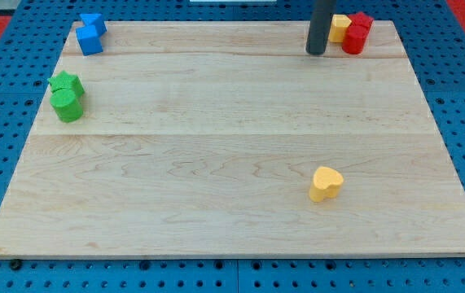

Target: Move yellow heart up a bit

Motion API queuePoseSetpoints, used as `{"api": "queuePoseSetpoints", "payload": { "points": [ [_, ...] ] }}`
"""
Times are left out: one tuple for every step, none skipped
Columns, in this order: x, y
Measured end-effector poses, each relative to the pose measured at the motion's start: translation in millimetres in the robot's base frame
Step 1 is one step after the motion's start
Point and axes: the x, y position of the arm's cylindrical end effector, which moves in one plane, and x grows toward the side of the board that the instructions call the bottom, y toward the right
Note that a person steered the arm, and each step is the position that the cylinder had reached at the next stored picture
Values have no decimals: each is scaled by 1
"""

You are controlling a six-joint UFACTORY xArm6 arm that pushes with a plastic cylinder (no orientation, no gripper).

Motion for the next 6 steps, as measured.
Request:
{"api": "queuePoseSetpoints", "payload": {
  "points": [
    [53, 30],
    [146, 40],
    [249, 40],
    [311, 22],
    [299, -33],
    [252, -33]
  ]
}}
